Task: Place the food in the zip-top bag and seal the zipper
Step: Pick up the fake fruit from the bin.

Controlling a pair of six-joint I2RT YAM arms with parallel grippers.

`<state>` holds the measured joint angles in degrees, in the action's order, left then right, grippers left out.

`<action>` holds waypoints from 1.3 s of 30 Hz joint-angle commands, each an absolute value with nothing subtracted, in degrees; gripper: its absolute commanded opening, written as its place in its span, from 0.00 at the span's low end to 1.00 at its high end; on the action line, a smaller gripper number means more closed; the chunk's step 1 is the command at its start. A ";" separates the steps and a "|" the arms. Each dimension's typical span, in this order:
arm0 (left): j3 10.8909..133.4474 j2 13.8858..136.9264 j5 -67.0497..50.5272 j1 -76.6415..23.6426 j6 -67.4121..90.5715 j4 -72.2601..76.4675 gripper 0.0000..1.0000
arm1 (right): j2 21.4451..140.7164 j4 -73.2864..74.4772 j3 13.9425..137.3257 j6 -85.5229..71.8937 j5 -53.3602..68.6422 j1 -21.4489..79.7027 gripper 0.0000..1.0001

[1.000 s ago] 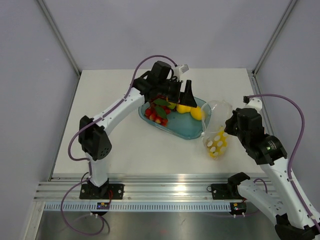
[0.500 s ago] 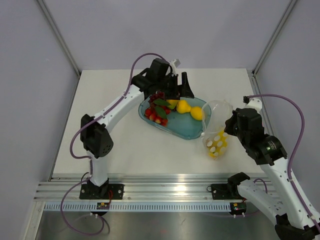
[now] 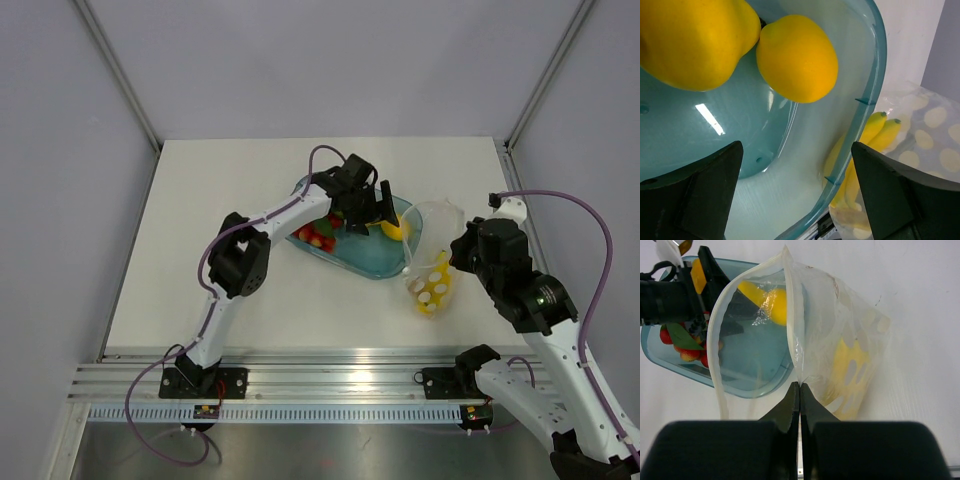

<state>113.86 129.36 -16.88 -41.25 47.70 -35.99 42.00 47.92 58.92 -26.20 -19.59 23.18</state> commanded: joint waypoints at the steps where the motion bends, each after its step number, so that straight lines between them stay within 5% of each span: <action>1: 116.89 131.04 -15.21 -42.19 51.59 -30.24 0.93 | 41.57 46.67 61.35 -26.80 -18.28 22.76 0.00; 27: 118.48 139.31 -5.28 -45.00 58.97 -21.44 0.91 | 39.73 49.39 61.96 -26.02 -16.88 22.68 0.00; 34: 116.37 139.22 -1.85 -45.53 58.36 -19.60 0.85 | 39.55 50.01 61.96 -25.75 -16.35 22.68 0.00; 39: 115.40 138.87 -0.62 -45.61 56.61 -18.81 0.70 | 39.46 50.01 62.05 -25.75 -15.91 22.68 0.00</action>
<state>115.79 138.87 -3.84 -45.50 58.19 -22.35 39.92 50.63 59.57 -26.35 -16.78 23.14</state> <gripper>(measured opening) 0.738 0.009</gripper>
